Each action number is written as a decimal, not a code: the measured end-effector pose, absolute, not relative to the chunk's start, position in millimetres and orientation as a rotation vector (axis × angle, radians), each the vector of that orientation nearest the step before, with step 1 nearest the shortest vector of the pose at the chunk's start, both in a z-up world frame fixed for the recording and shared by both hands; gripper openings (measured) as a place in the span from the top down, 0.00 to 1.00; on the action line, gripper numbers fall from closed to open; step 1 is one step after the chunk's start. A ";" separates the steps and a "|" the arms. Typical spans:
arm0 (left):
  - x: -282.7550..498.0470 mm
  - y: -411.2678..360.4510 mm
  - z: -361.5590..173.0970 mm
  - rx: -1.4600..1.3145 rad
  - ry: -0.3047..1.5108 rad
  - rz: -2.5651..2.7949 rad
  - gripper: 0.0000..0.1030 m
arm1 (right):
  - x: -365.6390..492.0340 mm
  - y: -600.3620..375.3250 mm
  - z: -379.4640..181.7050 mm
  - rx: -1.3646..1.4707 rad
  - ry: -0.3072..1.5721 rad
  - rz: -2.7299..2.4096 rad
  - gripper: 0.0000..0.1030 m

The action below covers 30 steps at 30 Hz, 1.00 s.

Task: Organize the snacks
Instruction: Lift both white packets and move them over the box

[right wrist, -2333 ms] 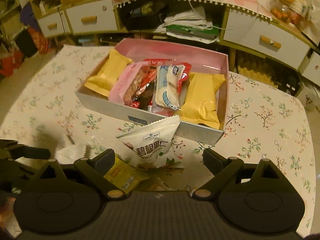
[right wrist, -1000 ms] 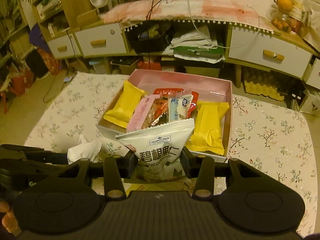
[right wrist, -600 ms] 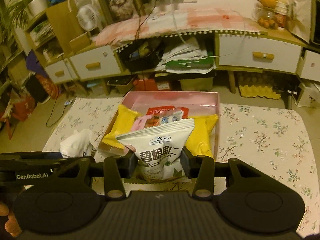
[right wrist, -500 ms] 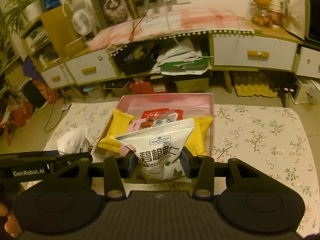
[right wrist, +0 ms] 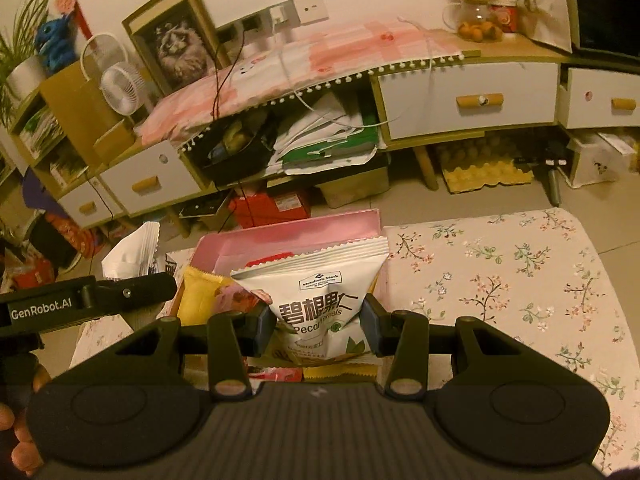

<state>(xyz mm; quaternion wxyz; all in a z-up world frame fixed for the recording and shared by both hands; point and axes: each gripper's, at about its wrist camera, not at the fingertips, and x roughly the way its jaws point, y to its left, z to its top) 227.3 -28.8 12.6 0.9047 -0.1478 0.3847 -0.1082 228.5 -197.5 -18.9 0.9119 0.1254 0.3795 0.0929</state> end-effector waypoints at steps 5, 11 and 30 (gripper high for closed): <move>241.4 -25.6 13.4 -0.294 0.774 -0.221 0.40 | 239.8 -196.8 -25.1 0.266 0.788 0.189 0.60; 255.0 -15.2 15.3 -0.318 0.748 -0.226 0.40 | 252.3 -193.3 -20.6 0.258 0.768 0.203 0.60; 299.9 -7.2 -42.5 -0.241 0.830 -0.224 0.39 | 302.1 -168.3 -59.5 0.250 0.788 0.245 0.60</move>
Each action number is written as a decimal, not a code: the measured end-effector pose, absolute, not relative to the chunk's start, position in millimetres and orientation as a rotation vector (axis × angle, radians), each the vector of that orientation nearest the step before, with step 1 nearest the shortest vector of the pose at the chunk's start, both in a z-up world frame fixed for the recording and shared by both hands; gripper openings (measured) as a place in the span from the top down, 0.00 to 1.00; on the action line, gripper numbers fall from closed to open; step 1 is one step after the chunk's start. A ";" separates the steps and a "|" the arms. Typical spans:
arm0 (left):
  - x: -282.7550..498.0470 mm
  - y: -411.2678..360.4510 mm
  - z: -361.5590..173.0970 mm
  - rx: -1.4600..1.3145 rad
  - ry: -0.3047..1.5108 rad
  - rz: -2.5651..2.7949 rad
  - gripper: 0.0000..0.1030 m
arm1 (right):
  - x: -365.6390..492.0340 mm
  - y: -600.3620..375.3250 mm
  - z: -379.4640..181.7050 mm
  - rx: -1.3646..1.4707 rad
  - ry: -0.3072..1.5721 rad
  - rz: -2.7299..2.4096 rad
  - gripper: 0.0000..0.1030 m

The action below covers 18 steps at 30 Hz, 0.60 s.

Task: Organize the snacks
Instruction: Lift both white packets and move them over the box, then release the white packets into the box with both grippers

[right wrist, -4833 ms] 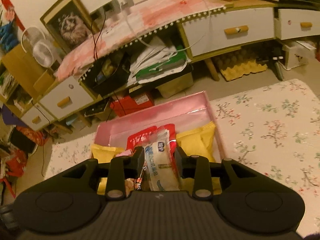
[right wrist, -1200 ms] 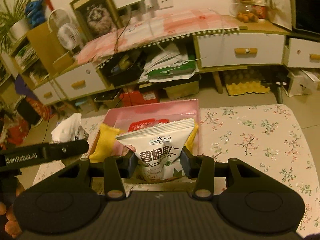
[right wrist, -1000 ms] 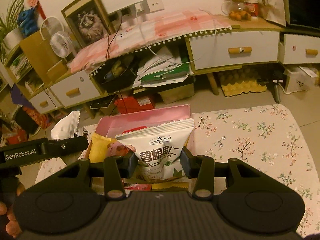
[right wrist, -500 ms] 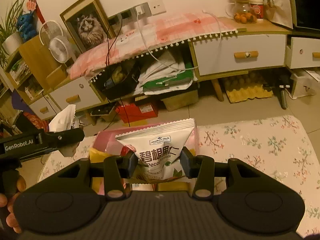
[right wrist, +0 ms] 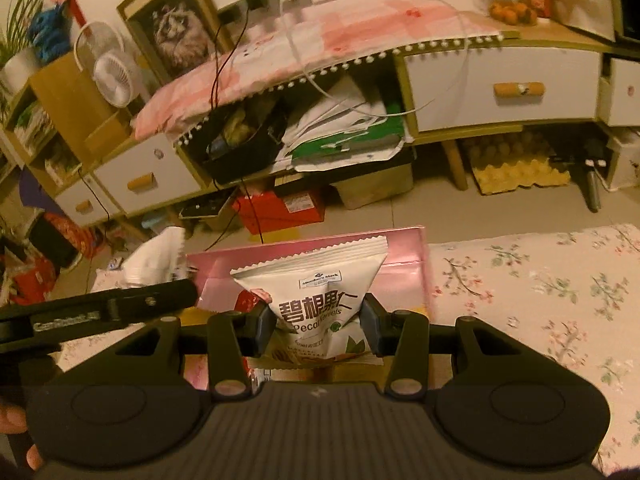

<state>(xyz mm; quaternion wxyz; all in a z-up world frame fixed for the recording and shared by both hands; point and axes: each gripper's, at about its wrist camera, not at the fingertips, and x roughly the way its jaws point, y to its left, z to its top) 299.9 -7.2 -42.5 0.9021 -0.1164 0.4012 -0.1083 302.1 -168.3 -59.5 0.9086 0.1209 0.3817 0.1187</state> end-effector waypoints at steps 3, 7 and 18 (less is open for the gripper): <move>304.4 -8.8 -51.3 -0.201 0.850 -0.198 0.37 | 307.3 -164.8 -60.6 0.269 0.771 0.226 0.56; 301.3 -3.7 -47.5 -0.178 0.849 -0.173 0.30 | 308.1 -171.8 -59.6 0.305 0.749 0.186 0.54; 277.1 9.2 -6.3 -0.196 0.863 -0.161 0.24 | 288.2 -193.5 -33.2 0.362 0.783 0.145 0.52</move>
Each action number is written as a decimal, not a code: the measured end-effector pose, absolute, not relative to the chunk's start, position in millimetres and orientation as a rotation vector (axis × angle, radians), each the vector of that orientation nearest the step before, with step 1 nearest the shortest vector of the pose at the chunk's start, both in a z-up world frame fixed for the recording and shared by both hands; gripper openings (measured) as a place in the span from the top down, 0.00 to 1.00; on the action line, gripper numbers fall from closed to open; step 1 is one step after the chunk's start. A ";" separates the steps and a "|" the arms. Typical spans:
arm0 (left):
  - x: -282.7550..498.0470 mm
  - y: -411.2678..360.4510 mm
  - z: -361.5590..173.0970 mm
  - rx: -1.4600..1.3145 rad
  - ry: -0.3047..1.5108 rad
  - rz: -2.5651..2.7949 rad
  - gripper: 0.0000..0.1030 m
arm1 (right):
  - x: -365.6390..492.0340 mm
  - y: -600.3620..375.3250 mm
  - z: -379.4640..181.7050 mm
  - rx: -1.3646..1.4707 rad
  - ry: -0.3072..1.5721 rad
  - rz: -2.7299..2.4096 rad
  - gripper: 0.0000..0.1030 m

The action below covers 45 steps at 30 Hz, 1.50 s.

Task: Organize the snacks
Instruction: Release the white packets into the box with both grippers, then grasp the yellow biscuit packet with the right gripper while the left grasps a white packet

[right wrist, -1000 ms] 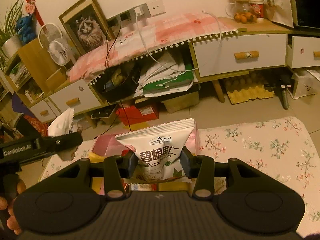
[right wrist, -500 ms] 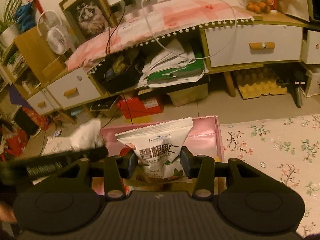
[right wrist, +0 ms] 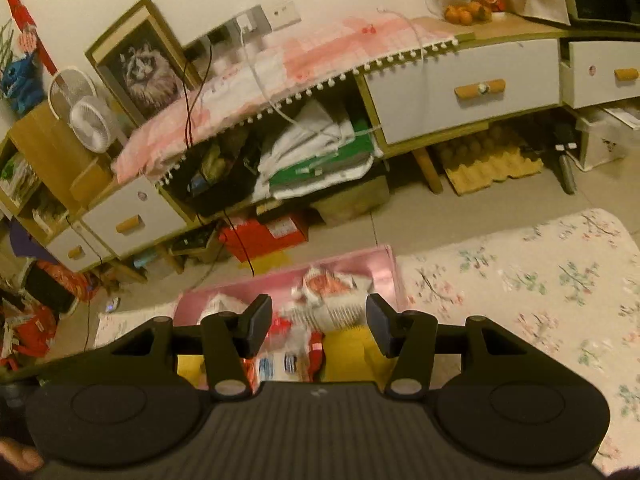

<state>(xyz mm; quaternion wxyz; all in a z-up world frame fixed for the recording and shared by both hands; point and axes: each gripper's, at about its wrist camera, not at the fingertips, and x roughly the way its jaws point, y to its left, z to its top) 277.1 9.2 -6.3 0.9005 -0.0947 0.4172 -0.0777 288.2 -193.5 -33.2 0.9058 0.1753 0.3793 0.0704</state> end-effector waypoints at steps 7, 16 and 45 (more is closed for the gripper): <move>230.2 8.9 31.7 -0.197 0.866 -0.163 0.17 | 247.6 -184.3 5.1 0.298 0.815 0.131 0.45; 147.2 -0.8 47.2 -0.210 0.901 -0.201 0.11 | 185.6 -175.2 28.0 0.286 0.873 0.138 0.35; 67.7 -33.4 -81.5 0.024 1.219 -0.332 0.48 | 128.5 -163.6 -22.1 0.103 1.020 0.164 0.23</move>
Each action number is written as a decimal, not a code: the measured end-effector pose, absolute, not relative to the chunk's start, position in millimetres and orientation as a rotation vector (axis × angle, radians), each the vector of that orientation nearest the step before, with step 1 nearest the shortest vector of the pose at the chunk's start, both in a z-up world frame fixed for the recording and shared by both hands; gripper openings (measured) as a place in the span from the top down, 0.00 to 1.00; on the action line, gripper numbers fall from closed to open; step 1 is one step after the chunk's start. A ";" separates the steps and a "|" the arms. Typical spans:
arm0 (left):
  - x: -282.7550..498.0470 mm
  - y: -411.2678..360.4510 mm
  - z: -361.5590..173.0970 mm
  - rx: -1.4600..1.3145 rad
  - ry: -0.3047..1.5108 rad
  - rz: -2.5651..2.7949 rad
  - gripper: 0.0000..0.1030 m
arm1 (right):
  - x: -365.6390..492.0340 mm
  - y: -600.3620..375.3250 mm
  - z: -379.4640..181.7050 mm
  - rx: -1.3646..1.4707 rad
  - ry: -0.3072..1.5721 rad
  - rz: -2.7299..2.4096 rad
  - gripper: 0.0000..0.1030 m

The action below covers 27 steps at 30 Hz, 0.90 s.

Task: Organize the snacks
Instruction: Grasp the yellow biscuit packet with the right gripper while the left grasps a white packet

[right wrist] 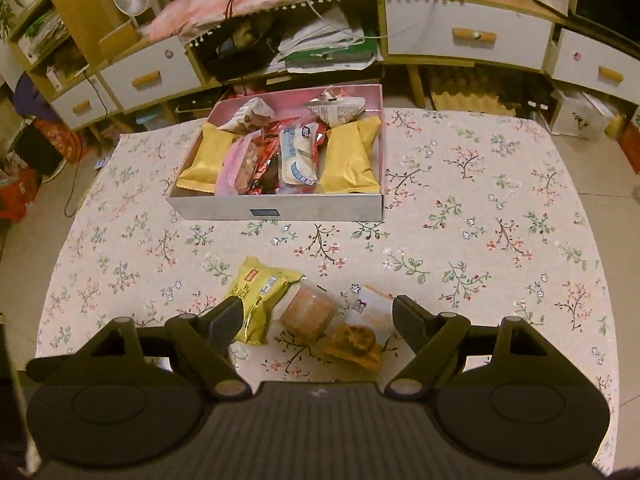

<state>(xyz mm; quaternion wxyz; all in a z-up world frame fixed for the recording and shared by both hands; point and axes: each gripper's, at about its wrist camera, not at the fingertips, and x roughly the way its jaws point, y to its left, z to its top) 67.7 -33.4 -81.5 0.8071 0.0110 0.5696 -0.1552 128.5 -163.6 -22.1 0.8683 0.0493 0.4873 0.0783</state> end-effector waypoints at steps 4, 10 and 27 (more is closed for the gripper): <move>68.4 -21.2 -69.1 -0.050 1.200 -0.330 0.49 | 128.3 -161.5 -23.0 0.099 1.022 0.167 0.23; 73.2 0.1 -36.0 -0.133 1.112 -0.290 0.49 | 130.1 -158.2 -28.5 0.145 1.038 0.186 0.24; 95.4 50.7 -23.1 -0.282 1.067 -0.074 0.49 | 170.9 -80.2 -84.1 0.142 1.126 0.136 0.36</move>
